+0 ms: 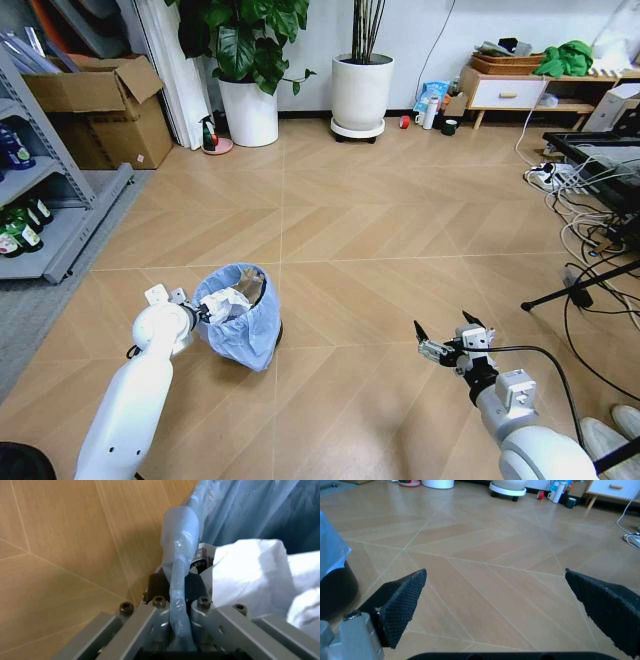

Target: Pick up the trash bin and place the garbage on the floor into it.

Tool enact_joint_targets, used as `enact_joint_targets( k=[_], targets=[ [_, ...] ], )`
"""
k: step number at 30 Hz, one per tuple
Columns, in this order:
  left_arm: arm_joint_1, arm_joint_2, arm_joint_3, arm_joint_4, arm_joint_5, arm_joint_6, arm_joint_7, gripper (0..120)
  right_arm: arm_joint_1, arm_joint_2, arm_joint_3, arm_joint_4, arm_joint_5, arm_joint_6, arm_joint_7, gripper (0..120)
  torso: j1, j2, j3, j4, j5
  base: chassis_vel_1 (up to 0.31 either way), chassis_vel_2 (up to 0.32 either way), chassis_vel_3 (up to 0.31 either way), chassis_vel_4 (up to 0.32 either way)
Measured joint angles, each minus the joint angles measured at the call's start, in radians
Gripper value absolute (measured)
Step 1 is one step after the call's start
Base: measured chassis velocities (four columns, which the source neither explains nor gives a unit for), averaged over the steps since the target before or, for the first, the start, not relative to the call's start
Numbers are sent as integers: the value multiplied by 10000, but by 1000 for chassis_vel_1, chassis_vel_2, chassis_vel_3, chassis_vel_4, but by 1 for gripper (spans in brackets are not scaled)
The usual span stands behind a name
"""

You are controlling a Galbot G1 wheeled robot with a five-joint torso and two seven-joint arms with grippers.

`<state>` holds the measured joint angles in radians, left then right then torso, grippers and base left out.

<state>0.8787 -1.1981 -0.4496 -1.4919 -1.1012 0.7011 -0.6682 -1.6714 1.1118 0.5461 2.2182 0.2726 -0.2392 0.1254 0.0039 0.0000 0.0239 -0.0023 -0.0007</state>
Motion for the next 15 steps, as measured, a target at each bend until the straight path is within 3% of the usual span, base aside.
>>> enact_joint_targets(
  k=[15],
  targets=[
    [498, 308, 67, -407, 453, -243, 1154, 53, -116, 209, 103, 172, -135, 18, -14, 100, 0, 0, 0, 0, -5, 0, 0, 0, 0]
  ],
)
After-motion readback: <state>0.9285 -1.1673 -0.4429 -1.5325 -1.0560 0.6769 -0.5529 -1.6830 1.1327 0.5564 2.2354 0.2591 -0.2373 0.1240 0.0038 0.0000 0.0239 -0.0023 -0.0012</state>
